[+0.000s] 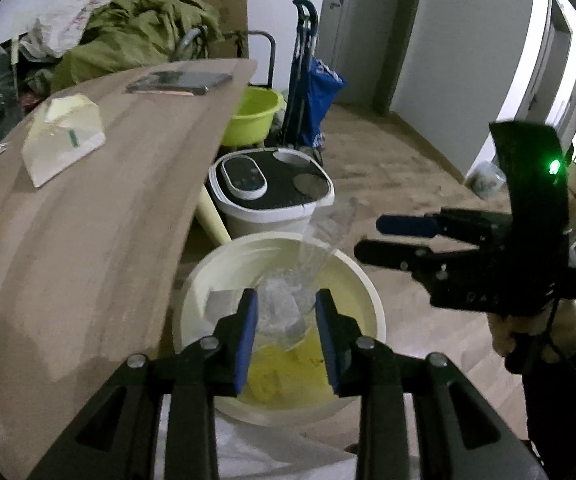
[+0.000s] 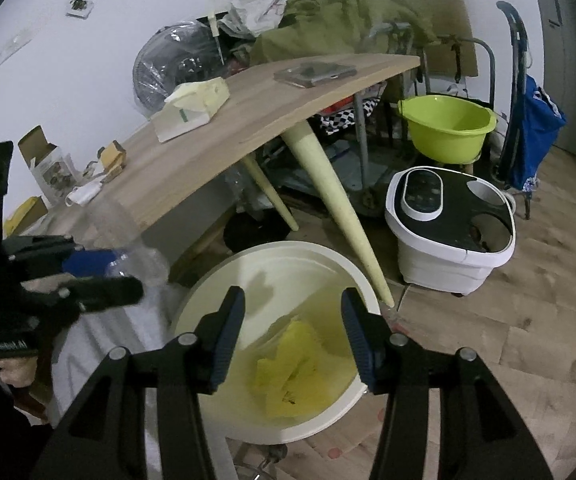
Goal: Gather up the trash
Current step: 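Open the right gripper to drop the yellow bag while the left gripper releases the clear wrapper, then move the right gripper to the brown paper packet while the left gripper approaches the white face mask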
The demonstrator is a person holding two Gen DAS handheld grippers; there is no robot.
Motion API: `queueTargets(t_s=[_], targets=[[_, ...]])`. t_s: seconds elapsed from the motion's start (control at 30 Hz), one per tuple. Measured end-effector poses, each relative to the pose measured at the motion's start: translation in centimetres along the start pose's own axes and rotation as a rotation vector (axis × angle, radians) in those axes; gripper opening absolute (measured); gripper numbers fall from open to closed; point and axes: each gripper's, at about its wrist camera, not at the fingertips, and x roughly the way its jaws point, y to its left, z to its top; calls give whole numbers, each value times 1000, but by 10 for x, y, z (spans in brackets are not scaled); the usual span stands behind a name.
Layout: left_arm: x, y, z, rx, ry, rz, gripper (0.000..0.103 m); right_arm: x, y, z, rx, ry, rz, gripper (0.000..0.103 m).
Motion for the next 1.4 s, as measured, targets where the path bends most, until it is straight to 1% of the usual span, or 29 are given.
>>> queueTargets(t_s=[0.13,0.33,0.4,0.63,0.8,1.07,1.4], targets=[[8,1,1,-22,16,11,33,1,-2,0,8,1,-11,48],[2,2,2,-41,2,4,45,0,1,-1,4,1,-12,48],[-1,2,3,-43,-4,-2,46,-1,3,0,1,0,-13,48],[-20,-3,3,-23,-50,1,46,-6,12,3,-22,-10,-17,48],[-36,2,2,-39,-92,14,46,-10,26,11,-51,-21,-15,48],[-67,22,-4,-77,-156,51,46,-14,56,29,-114,-46,6,48],[-94,52,-9,-129,-197,103,46,-8,102,51,-186,-62,42,48]])
